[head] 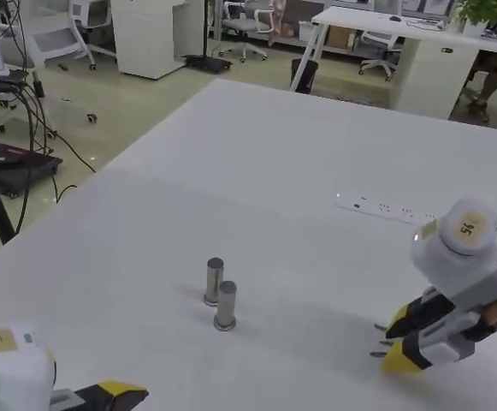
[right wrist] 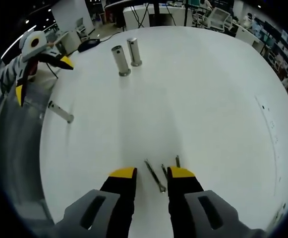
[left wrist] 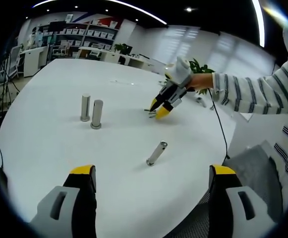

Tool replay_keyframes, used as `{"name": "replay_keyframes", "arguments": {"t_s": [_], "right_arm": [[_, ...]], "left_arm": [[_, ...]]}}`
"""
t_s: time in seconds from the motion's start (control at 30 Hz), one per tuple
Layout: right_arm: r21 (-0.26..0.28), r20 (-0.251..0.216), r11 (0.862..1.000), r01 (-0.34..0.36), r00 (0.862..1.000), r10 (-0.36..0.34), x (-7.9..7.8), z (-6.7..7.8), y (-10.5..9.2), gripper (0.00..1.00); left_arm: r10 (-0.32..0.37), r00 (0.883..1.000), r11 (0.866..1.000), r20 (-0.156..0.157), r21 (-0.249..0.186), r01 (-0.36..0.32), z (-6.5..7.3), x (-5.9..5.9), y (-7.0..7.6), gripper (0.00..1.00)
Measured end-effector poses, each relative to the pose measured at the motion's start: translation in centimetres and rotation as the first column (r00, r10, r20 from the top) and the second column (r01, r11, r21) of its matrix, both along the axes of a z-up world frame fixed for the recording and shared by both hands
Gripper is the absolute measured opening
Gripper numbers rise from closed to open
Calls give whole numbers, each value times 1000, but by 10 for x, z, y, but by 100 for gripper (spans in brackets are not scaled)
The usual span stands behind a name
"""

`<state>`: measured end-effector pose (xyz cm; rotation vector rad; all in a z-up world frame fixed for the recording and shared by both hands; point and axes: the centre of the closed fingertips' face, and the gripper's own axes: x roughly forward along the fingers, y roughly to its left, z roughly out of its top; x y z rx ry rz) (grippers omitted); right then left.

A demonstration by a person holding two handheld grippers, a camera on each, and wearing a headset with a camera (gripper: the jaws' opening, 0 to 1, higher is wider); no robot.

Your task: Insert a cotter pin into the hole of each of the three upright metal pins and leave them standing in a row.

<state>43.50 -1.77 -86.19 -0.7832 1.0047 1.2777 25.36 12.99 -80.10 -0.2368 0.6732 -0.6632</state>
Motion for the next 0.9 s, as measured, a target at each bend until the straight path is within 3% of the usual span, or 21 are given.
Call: {"name": "replay_keyframes", "arguments": {"t_s": [0.4,0.53,0.6,0.8,0.9], "right_arm": [[-7,6,1000,23,1000,-23,8,1,-3,16],[-50,13,998,32,999,-32,13,-6,-11,14],[-31,6,998,58,998,-58,16,-4,-10,14],[-70,21,997,42,999,-41,17,-6,-18,12],[-64,20,997,43,999,-41,16,-4,-18,12]], "left_arm": [[-1,1000,1000,4,-2,1,-2,1,0,94],[2,1000,1000,13,-7,-2,0,0,1,94],[0,1000,1000,16,-6,0,0,0,1,94],[-10,1000,1000,8,0,10,-1,-3,0,93],[-5,1000,1000,2,-8,5,-2,-4,-1,93]]}}
